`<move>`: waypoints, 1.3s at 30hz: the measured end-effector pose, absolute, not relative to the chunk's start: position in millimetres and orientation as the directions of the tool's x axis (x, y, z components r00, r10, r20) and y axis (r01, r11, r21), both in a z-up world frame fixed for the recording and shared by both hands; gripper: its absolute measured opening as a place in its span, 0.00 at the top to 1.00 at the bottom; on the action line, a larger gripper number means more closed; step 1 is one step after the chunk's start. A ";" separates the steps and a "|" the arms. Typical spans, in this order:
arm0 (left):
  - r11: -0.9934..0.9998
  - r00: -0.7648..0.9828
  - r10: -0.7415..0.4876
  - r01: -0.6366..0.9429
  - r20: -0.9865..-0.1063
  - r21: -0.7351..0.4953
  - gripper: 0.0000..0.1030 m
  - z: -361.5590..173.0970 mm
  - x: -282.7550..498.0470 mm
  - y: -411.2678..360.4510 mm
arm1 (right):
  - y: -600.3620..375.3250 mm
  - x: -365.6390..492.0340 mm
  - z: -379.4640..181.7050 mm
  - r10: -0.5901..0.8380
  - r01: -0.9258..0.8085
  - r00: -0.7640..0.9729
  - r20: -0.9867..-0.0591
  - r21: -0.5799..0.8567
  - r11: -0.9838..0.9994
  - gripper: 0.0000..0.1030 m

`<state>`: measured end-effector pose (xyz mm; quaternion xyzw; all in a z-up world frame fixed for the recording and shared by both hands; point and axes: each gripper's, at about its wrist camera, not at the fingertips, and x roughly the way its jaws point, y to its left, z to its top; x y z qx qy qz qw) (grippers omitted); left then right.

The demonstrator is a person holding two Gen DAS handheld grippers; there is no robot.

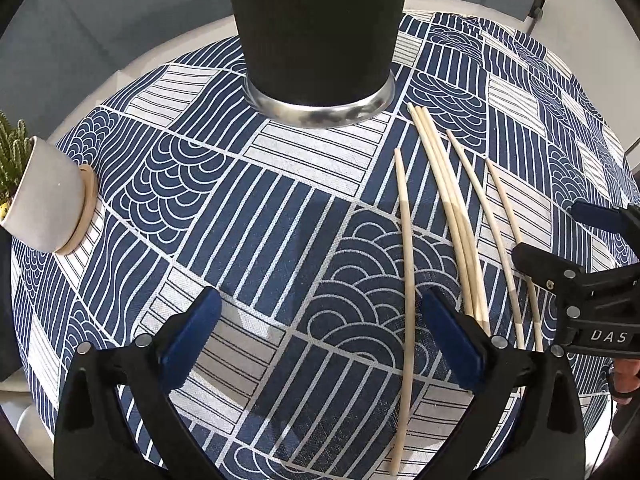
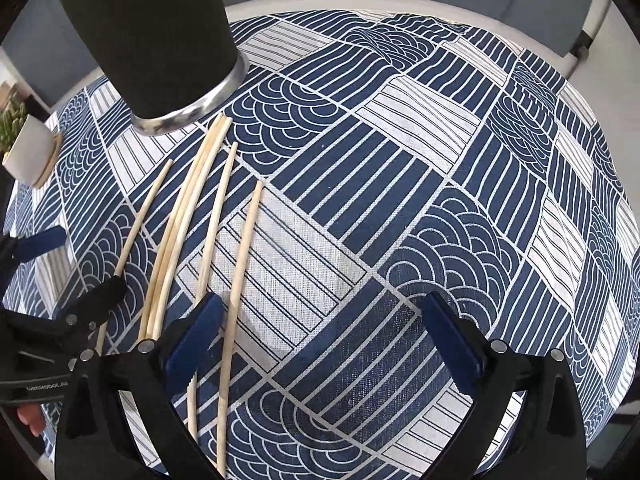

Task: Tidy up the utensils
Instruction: 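Lower both tools to the loose chopsticks and close each on one chopstick, then lift the right tool's chopstick over the black cup while the left tool lifts its chopstick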

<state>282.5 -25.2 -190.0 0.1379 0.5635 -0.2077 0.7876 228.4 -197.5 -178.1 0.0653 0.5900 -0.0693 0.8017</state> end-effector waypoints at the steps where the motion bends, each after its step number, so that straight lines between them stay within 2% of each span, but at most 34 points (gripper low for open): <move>1: 0.878 0.278 -0.169 0.479 -0.946 -0.016 0.04 -190.5 283.2 -24.9 | -197.8 228.6 -178.0 -0.034 0.190 0.287 -0.957 0.022 0.982 0.08; 5: 0.878 0.270 -0.163 0.479 -0.949 -0.015 0.04 -190.0 283.9 -27.4 | -200.0 229.2 -178.3 -0.034 0.198 0.266 -0.963 0.020 0.980 0.10; 7: 0.874 0.267 -0.165 0.486 -0.950 -0.015 0.05 -190.1 284.3 -26.7 | -202.6 227.7 -176.6 -0.035 0.207 0.264 -0.964 0.021 0.978 0.16; 10: 0.877 0.266 -0.165 0.481 -0.950 -0.018 0.15 -187.1 285.8 -20.7 | -208.8 225.3 -172.6 -0.033 0.204 0.268 -0.963 0.023 0.979 0.38; 12: 0.884 0.264 -0.160 0.466 -0.951 -0.020 0.30 -183.3 286.6 -12.9 | -210.3 222.0 -167.5 -0.030 0.185 0.267 -0.963 0.021 0.983 0.66; 13: 0.891 0.263 -0.158 0.453 -0.952 -0.022 0.35 -181.5 288.0 -8.3 | -211.7 221.7 -165.8 -0.025 0.178 0.262 -0.965 0.023 0.984 0.73; 14: 0.896 0.264 -0.156 0.443 -0.952 -0.024 0.43 -180.1 289.3 -4.0 | -212.6 222.0 -164.8 -0.026 0.171 0.257 -0.966 0.019 0.985 0.86; 15: 0.897 0.263 -0.157 0.441 -0.952 -0.026 0.50 -179.5 290.4 -1.5 | -213.3 222.4 -164.4 -0.026 0.164 0.253 -0.967 0.017 0.986 0.90; 17: 0.898 0.261 -0.155 0.439 -0.953 -0.026 0.60 -178.3 291.7 3.5 | -215.8 222.5 -164.2 -0.026 0.147 0.249 -0.968 0.011 0.989 0.94; 21: 0.918 0.220 -0.163 0.392 -0.962 -0.065 0.95 -176.4 295.8 22.4 | -229.6 219.9 -163.5 -0.014 0.181 0.237 -0.971 0.030 0.983 0.96; 24: 0.922 0.189 -0.188 0.372 -0.964 -0.107 0.95 -175.7 294.6 35.1 | -238.4 215.5 -163.1 -0.009 0.207 0.222 -0.975 0.038 0.978 0.96; 33: 0.936 0.185 -0.176 0.335 -0.967 -0.107 0.95 -166.6 286.3 73.5 | -266.6 199.8 -151.1 0.009 0.243 0.251 -0.968 0.072 0.967 0.95; 39: 0.940 0.238 -0.179 0.327 -0.955 -0.095 0.95 -134.9 294.0 92.5 | -275.8 203.5 -123.8 0.033 0.270 0.319 -0.947 0.124 0.955 0.95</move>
